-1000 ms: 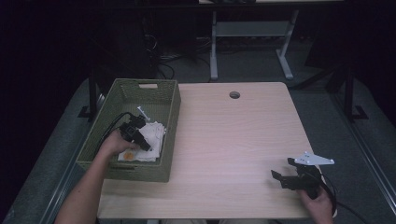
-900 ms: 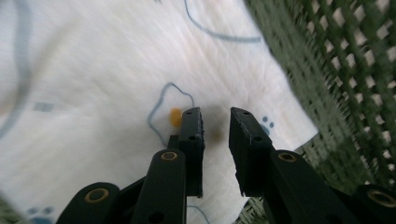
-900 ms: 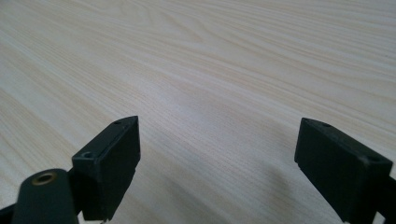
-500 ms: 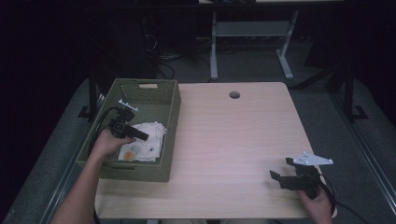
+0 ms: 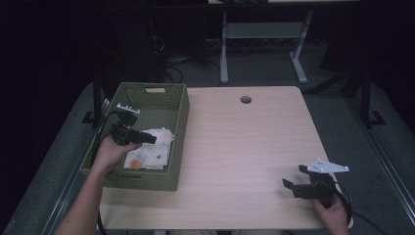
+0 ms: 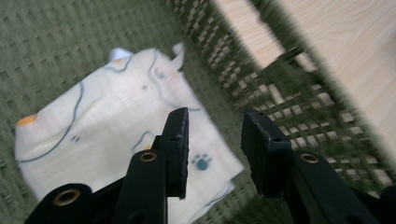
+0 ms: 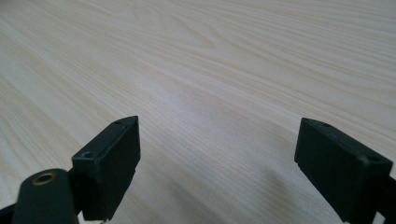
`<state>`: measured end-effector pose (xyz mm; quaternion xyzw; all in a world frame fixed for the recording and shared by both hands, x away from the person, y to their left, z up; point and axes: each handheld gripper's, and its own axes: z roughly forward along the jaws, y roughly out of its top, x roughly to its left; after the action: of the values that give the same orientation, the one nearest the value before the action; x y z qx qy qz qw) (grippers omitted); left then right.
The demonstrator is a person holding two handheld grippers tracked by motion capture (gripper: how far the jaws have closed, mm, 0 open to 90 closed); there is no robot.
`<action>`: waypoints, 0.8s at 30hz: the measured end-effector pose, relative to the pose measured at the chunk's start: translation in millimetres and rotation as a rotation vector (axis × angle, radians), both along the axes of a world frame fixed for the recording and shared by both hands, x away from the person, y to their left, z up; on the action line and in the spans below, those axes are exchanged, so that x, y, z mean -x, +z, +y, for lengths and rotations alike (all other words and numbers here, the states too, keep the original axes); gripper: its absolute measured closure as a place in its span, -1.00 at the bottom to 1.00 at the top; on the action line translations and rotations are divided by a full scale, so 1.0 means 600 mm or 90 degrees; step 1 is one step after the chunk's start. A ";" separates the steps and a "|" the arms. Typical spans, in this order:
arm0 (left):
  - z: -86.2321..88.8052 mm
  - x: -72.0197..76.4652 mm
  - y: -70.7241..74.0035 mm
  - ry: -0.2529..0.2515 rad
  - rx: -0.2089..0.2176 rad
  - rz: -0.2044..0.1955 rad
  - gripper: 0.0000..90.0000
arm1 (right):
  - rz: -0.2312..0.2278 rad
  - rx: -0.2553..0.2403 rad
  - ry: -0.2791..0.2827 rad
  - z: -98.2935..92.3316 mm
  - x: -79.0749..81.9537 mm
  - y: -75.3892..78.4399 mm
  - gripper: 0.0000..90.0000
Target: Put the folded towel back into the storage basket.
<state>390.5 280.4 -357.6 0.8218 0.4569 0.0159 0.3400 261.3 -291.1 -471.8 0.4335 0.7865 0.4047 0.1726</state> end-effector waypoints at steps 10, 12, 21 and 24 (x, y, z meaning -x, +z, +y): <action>-0.029 0.030 0.032 -0.011 0.038 -0.042 0.25 | 0.001 0.001 0.007 0.000 -0.002 -0.001 -0.69; -0.035 0.036 0.037 -0.011 0.048 -0.048 0.23 | 0.000 0.001 0.009 0.001 -0.001 -0.001 -0.69; -0.069 0.053 0.053 -0.034 0.061 -0.067 0.15 | -0.001 0.001 0.011 0.001 -0.001 -0.001 -0.69; -0.077 0.056 0.056 -0.040 0.061 -0.071 0.14 | -0.003 -0.001 0.011 0.000 -0.001 0.000 -0.69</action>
<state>357.0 234.1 -323.8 0.8162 0.4118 0.0293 0.4042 261.9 -291.0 -471.9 0.4256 0.7898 0.4075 0.1704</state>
